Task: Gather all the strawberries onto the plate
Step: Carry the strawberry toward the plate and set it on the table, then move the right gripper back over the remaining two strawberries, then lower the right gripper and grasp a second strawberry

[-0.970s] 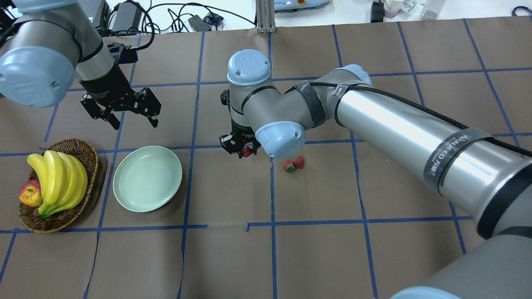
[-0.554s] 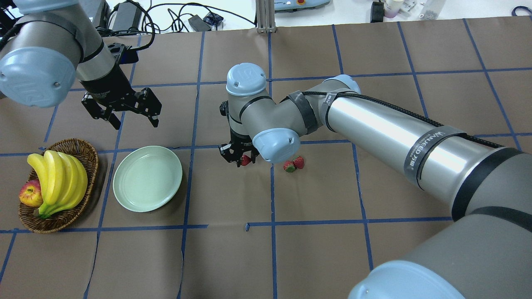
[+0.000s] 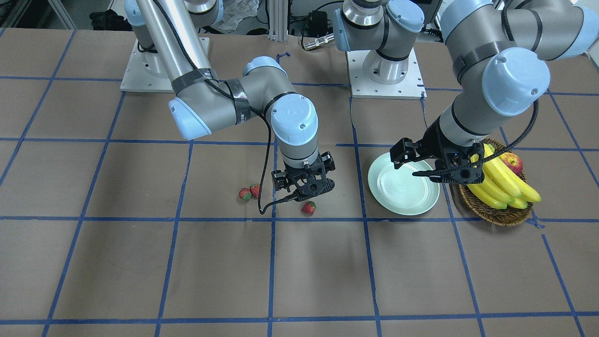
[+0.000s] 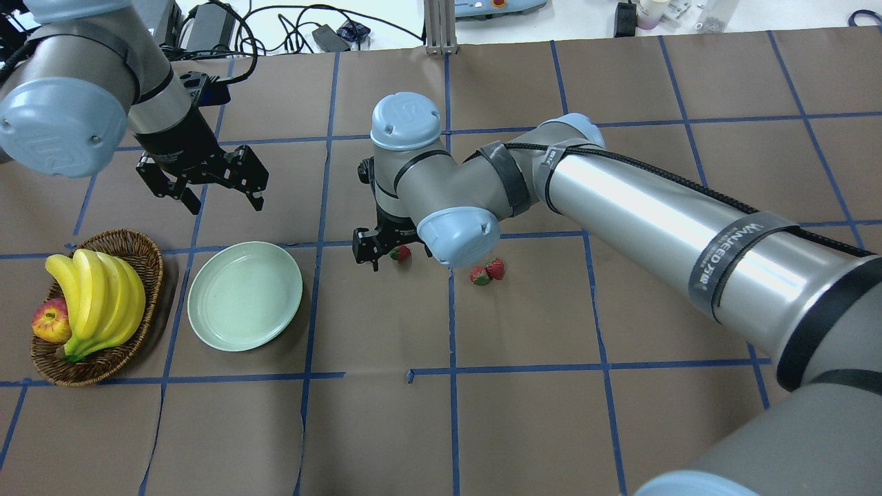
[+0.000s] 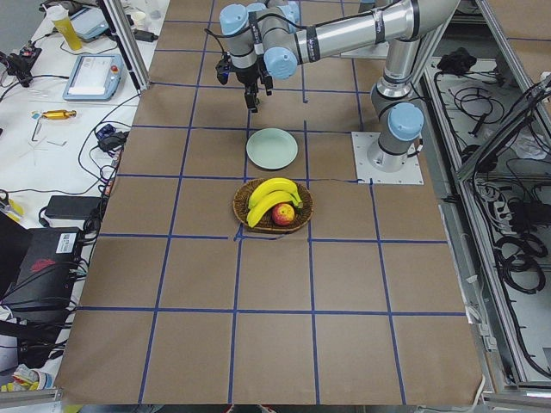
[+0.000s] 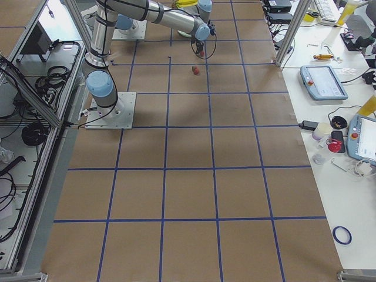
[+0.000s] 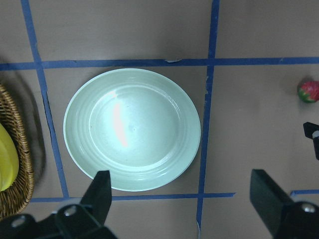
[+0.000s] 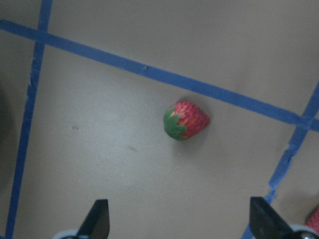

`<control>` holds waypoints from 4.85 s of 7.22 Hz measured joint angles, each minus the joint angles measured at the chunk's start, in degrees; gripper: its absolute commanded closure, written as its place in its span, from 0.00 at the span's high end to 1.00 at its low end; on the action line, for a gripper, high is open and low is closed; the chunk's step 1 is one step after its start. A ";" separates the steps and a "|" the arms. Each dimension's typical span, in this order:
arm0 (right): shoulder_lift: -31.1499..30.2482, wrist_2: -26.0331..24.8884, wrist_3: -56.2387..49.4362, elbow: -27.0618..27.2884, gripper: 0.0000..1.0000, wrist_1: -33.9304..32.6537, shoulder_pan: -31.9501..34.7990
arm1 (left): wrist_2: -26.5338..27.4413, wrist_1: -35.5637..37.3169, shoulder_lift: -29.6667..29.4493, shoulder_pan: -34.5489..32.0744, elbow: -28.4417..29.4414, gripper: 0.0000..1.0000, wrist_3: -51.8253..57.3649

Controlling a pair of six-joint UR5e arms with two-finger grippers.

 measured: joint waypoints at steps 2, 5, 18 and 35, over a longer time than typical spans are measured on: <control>-3.25 -4.49 -6.15 0.54 1.00 0.60 -2.06 | 0.13 0.69 0.02 -0.11 0.07 1.00 0.14; -4.02 -8.10 -22.04 1.29 1.00 5.89 -8.67 | 0.40 1.53 0.01 -0.89 0.14 1.00 0.29; 0.84 -7.95 -0.36 4.67 1.00 2.17 -12.61 | 0.46 2.67 -0.09 -2.11 -1.39 1.00 -0.38; -0.47 -2.06 47.28 9.34 0.70 2.42 -14.17 | 0.55 2.66 -0.05 -3.78 -3.15 1.00 -0.60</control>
